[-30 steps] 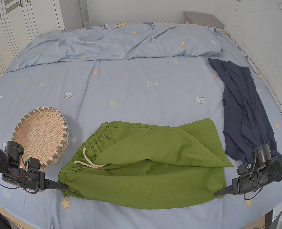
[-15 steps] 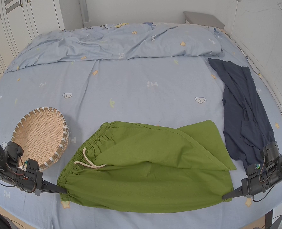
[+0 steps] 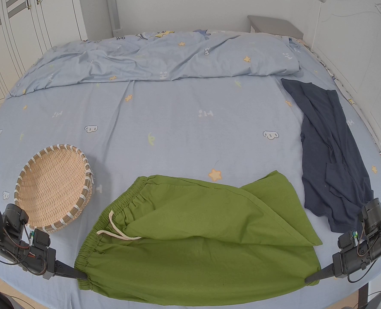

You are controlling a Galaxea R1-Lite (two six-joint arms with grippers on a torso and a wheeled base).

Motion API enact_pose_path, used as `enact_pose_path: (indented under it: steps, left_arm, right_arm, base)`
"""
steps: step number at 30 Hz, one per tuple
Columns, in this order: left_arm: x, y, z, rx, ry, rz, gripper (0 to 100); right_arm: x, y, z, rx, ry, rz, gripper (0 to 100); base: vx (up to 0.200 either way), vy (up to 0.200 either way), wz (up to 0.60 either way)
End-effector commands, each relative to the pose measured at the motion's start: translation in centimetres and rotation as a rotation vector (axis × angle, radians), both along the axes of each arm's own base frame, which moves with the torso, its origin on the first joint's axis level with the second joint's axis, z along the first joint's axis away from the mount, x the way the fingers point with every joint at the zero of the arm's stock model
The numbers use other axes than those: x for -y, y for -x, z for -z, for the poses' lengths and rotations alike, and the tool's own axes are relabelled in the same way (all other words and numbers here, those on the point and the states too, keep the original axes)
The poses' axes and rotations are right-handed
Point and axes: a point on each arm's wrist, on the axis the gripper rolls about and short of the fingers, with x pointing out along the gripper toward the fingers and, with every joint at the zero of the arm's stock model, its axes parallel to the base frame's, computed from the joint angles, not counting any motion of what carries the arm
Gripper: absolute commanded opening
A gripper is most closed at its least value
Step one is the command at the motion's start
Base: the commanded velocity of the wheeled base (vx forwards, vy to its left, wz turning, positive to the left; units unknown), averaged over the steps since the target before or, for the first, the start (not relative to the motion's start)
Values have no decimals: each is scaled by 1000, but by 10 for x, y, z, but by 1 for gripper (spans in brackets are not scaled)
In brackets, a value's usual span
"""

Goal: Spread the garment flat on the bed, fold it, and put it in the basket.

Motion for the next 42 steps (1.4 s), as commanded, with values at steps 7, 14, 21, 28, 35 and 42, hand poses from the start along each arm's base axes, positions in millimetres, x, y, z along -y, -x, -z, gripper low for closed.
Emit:
enact_pose_path:
  steps: [7,14,21,28,35,42]
  left_arm:
    - [4,14,12,-9,-32,12,0]
    - [6,18,16,-31,-67,27,0]
    - [7,17,17,-36,-66,34,0]
    - [6,15,16,-28,-67,30,100]
    - [0,21,1,45,-86,-24,100]
    - [-20,12,-27,111,-114,-129,100]
  right_arm:
    - [-2,16,12,-23,6,-17,0]
    - [-1,16,18,-46,37,-13,0]
    - [-2,16,20,-52,41,-25,100]
    - [-2,15,20,-51,41,-22,100]
    - [0,16,12,35,38,-4,100]
    - [5,29,-27,299,69,53,100]
  base:
    - [0,0,0]
    - [0,0,0]
    - [0,0,0]
    - [0,0,0]
    - [0,0,0]
    - [0,0,0]
